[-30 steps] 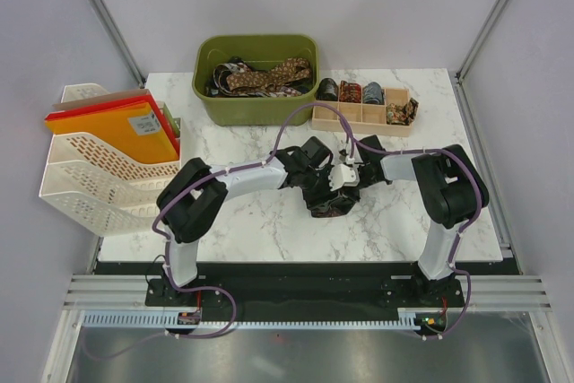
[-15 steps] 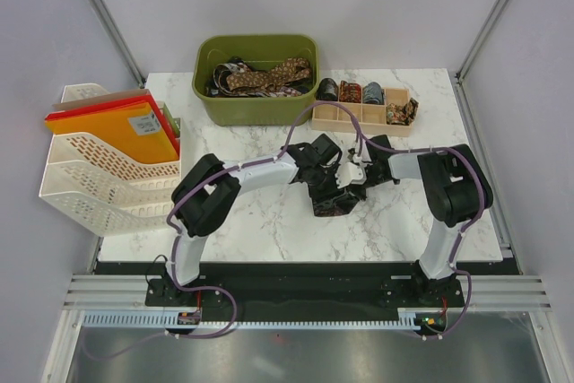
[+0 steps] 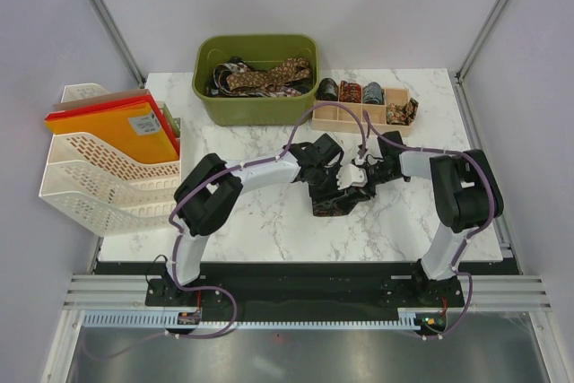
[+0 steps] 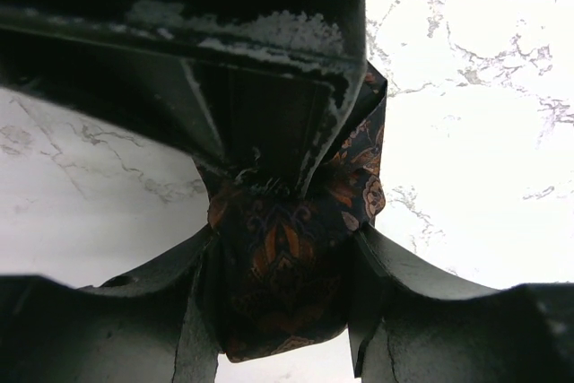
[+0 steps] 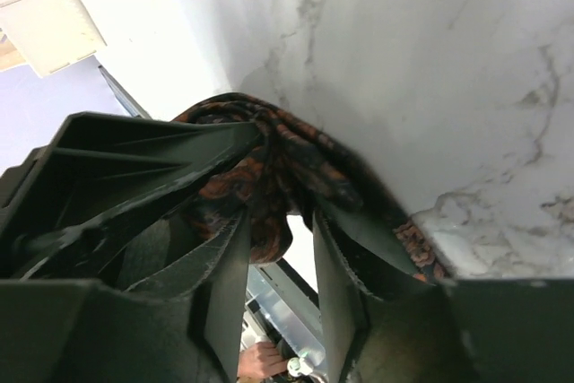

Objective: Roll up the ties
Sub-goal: Roll the tie at the center of the board.

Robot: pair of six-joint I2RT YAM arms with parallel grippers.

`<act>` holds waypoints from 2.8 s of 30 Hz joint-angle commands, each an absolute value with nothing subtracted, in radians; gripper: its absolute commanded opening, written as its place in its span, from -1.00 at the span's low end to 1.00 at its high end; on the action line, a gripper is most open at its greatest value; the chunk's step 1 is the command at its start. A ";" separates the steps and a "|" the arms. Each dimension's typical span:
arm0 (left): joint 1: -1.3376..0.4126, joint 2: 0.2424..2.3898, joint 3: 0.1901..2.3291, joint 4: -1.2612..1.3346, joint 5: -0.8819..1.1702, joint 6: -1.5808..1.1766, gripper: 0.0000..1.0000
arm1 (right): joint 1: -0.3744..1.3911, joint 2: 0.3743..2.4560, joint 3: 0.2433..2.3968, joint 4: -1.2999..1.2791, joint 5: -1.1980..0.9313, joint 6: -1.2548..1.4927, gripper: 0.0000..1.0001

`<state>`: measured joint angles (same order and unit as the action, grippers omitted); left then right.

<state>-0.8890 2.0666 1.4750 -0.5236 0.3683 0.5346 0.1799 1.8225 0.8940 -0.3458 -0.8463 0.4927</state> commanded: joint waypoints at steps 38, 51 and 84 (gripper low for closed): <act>-0.888 2.165 1.428 -0.741 0.360 0.638 -0.02 | 0.250 1.767 0.850 -0.233 -0.867 0.499 -0.40; -0.888 2.019 1.457 -0.715 0.422 0.611 0.30 | 0.235 1.828 0.868 -0.330 -0.766 0.403 -1.00; -0.894 1.977 1.442 -0.503 0.519 0.794 0.70 | 0.204 1.901 0.928 -0.456 -0.554 0.313 -1.00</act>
<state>-0.8879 2.0346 1.4689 -0.5613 0.4774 0.6899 0.2108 1.8610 0.9230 -0.4721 -0.7822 0.3687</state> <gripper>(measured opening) 0.849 0.014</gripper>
